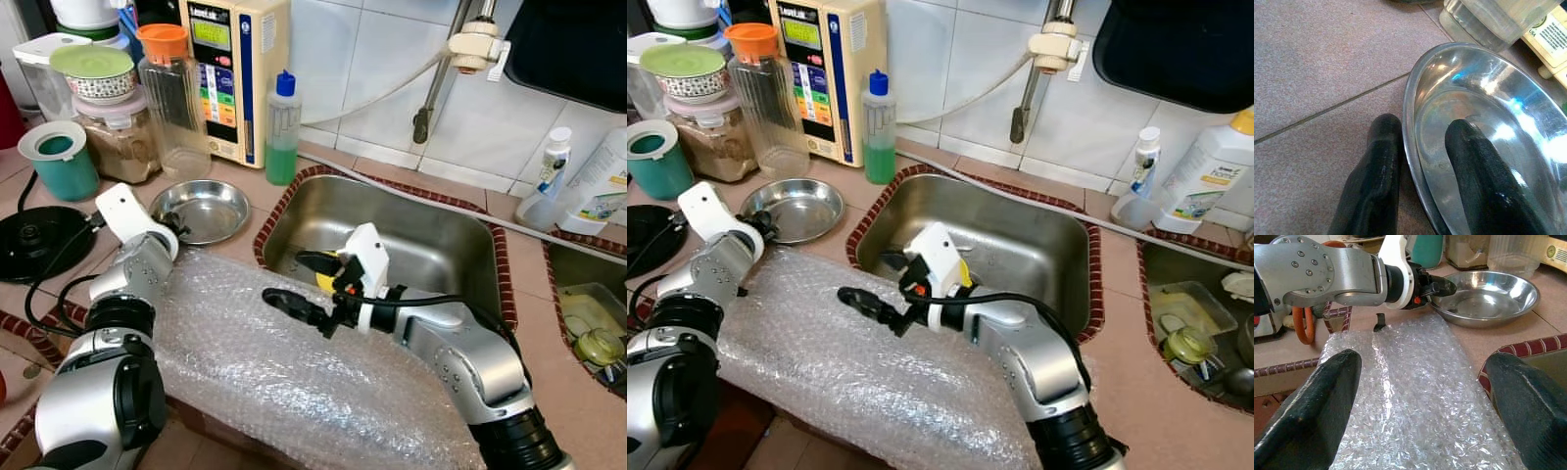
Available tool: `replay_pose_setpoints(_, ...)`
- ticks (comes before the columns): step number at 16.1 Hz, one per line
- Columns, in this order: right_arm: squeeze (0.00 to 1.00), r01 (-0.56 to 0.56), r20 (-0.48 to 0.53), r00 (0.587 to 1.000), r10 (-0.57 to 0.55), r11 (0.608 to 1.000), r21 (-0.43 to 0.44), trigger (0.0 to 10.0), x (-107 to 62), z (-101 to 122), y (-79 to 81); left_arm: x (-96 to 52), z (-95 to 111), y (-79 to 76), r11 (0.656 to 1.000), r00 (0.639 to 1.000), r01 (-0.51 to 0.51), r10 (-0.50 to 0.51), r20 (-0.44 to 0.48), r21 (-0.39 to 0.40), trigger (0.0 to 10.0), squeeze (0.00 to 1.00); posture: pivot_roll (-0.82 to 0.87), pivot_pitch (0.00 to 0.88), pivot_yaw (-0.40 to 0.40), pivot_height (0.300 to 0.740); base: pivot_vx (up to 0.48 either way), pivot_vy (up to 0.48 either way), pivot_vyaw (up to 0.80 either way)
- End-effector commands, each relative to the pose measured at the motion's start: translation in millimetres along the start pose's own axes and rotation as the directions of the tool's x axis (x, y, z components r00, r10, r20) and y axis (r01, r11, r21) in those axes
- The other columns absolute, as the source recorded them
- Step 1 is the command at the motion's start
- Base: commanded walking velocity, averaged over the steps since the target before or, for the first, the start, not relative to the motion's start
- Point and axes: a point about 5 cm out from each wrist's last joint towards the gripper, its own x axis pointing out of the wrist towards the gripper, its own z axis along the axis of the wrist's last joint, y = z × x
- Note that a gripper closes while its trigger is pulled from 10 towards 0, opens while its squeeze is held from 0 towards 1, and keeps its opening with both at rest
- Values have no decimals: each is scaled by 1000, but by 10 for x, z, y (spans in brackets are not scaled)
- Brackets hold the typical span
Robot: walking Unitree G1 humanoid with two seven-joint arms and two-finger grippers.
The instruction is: Kitchen organization
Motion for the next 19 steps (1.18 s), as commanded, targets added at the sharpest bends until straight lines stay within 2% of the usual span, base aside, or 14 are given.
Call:
replay_pose_setpoints(1, 0, -5, 10, 1000, 5, 1000, -25, 10000, 11, 59, 9, -7, 3, 2, 1000, 1000, 11, -11, 9, 10, 0, 0, 103, 0, -56, 740, 0, 0, 0)
replay_pose_setpoints(3, 0, -10, 16, 1000, 10, 1000, -26, 10000, 28, 72, 16, -15, 15, -20, 1000, 999, 30, -30, 18, -4, 0, 0, 107, 0, -58, 740, 0, 0, 0)
replay_pose_setpoints(10, 0, -19, 15, 1000, 20, 1000, -20, 10000, 46, 57, 39, -26, 13, 99, 1000, 1000, 16, -16, 13, 6, 0, 0, 121, 0, -54, 740, 0, 0, 0)
replay_pose_setpoints(15, 0, -4, 28, 1000, 5, 1000, -27, 10000, 33, 102, 5, -36, 112, 131, 1000, 999, 15, -15, 33, 18, 0, 0, 108, 0, -34, 740, 0, 0, 0)
replay_pose_setpoints(17, 0, 25, 21, 999, -24, 999, -28, 10000, -18, 83, -44, -39, 141, 194, 1000, 999, -3, 3, 38, 15, 0, 0, 100, 0, -24, 740, 0, 0, 0)
replay_pose_setpoints(19, 0, 40, 25, 999, -39, 999, -27, 10000, -52, 89, -80, -43, 174, 182, 1000, 999, 6, -6, 44, 13, 0, 0, 109, 0, -21, 740, 0, 0, 0)
